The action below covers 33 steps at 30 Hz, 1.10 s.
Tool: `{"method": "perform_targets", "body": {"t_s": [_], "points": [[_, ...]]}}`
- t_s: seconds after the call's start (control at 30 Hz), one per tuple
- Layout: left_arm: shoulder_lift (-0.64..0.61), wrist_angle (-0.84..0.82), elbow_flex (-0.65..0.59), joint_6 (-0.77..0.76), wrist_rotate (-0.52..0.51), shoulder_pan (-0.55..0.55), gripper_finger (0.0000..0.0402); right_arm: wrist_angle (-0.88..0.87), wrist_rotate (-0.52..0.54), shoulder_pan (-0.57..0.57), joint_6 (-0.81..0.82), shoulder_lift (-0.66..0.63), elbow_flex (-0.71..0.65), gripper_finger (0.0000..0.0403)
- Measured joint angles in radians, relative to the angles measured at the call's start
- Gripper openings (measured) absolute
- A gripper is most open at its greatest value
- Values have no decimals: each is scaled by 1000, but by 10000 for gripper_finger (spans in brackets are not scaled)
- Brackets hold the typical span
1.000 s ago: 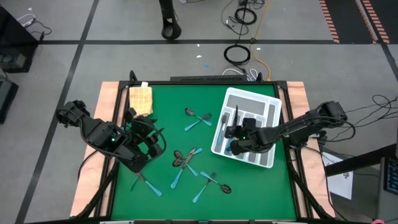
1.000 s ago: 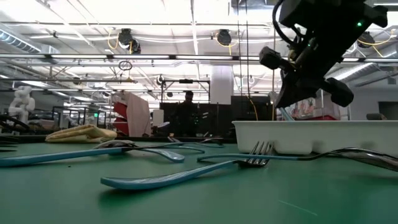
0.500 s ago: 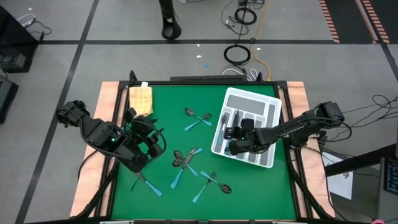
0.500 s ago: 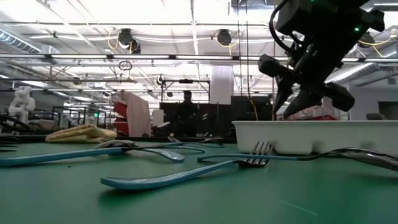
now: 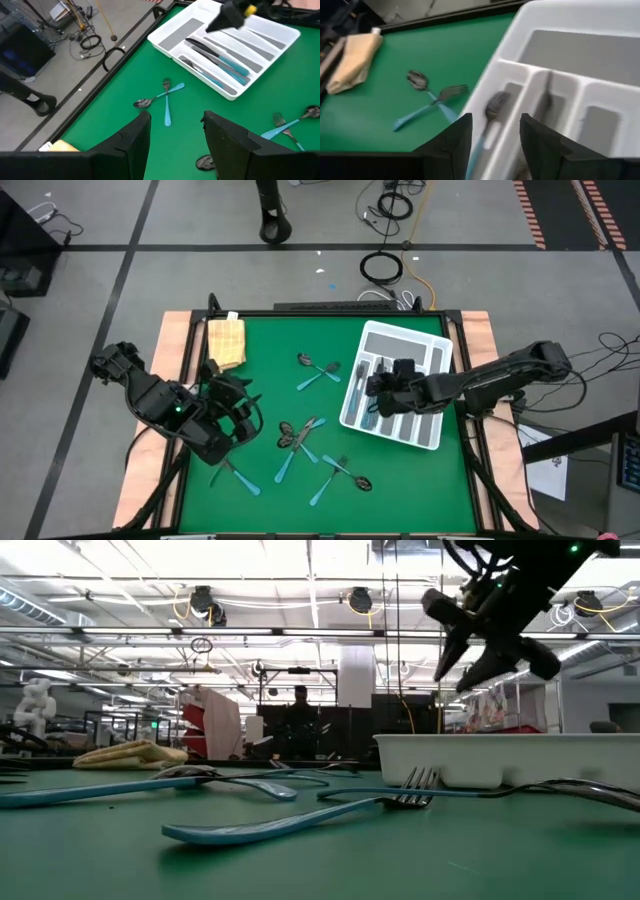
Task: Sort silverware
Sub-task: Put the blue table knife into the white cutlery tray
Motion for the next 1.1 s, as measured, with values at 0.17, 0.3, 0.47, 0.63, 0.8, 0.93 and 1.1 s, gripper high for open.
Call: {"method": "perform_targets", "body": {"t_s": [0.17,0.3,0.47,0.63,0.8,0.93,1.1], "points": [[0,0,0,-17,2,-20,187,-50,-139,-89,-153,-11,0,123],[0,0,0,-18,2,-24,187,-15,-254,-126,-253,47,0,82],[0,0,0,-19,10,-24,187,-19,-262,-125,-247,125,-1,28],[0,0,0,-18,13,-24,187,-12,-286,-123,-249,182,-1,3],[0,0,0,-18,13,-24,187,-3,-287,-123,-245,205,-1,2],[0,0,0,-18,13,-24,187,72,-289,-124,-283,207,-2,2],[0,0,0,-17,13,-24,187,181,-287,-125,-333,207,-1,1]]}}
